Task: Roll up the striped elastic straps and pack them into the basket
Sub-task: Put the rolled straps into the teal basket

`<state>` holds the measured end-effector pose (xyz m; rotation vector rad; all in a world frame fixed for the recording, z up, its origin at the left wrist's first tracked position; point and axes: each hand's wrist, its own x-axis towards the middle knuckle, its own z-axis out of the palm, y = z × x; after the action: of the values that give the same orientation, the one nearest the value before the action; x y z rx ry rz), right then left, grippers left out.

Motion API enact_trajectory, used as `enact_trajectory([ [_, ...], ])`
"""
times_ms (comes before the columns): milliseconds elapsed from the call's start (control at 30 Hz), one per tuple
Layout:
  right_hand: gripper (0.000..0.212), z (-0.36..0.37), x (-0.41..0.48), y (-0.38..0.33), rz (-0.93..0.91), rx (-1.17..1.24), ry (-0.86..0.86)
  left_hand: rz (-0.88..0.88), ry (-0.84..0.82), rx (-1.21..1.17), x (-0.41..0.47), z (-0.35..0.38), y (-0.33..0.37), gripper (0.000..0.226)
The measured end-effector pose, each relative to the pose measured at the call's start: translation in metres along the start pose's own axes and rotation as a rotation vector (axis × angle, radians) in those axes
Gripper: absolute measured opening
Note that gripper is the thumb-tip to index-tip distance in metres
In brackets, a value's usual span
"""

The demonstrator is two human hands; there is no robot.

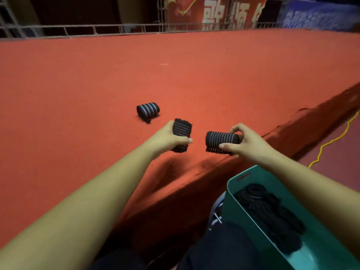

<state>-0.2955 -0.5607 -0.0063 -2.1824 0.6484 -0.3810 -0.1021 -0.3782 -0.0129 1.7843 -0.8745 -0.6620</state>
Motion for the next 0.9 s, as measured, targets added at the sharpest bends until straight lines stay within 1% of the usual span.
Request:
enact_trajectory([
  [100, 0.037, -0.041, -0.038, 0.035, 0.071, -0.046, 0.053, 0.024, -0.106, -0.042, 0.004, 0.061, 0.01, 0.04],
  [167, 0.035, -0.063, -0.061, 0.055, 0.113, -0.062, 0.074, 0.007, -0.138, -0.092, 0.004, 0.107, 0.02, 0.038],
  [200, 0.035, -0.072, -0.071, 0.066, 0.14, -0.057, 0.073, -0.022, -0.164, -0.121, 0.004, 0.126, 0.022, 0.041],
  [267, 0.034, -0.087, -0.092, 0.084, 0.201, -0.04, 0.036, -0.051, -0.235, -0.163, 0.005, 0.161, 0.024, 0.044],
  [400, 0.036, -0.102, -0.127, 0.123, 0.359, -0.069, -0.116, -0.118, -0.365, -0.171, 0.0, 0.224, 0.021, 0.049],
  [467, 0.034, -0.102, -0.141, 0.14, 0.425, -0.069, -0.155, -0.119, -0.435, -0.127, -0.006, 0.248, 0.014, 0.049],
  [533, 0.024, -0.098, -0.152, 0.154, 0.451, -0.094, -0.159, -0.104, -0.524, -0.057, -0.007, 0.266, 0.003, 0.049],
  [600, 0.015, -0.092, -0.163, 0.166, 0.469, -0.123, -0.167, -0.086, -0.62, 0.048, -0.012, 0.28, -0.006, 0.045],
  [633, 0.014, -0.088, -0.168, 0.172, 0.48, -0.138, -0.185, -0.07, -0.651, 0.114, -0.014, 0.286, -0.009, 0.042],
  [733, 0.022, -0.08, -0.182, 0.181, 0.521, -0.192, -0.232, 0.024, -0.733, 0.363, -0.016, 0.3, -0.021, 0.045],
  [833, 0.033, -0.068, -0.192, 0.185, 0.562, -0.243, -0.23, 0.062, -0.844, 0.467, -0.016, 0.31, -0.03, 0.049],
  [900, 0.035, -0.061, -0.196, 0.187, 0.585, -0.262, -0.246, 0.106, -0.879, 0.568, -0.017, 0.317, -0.032, 0.052],
])
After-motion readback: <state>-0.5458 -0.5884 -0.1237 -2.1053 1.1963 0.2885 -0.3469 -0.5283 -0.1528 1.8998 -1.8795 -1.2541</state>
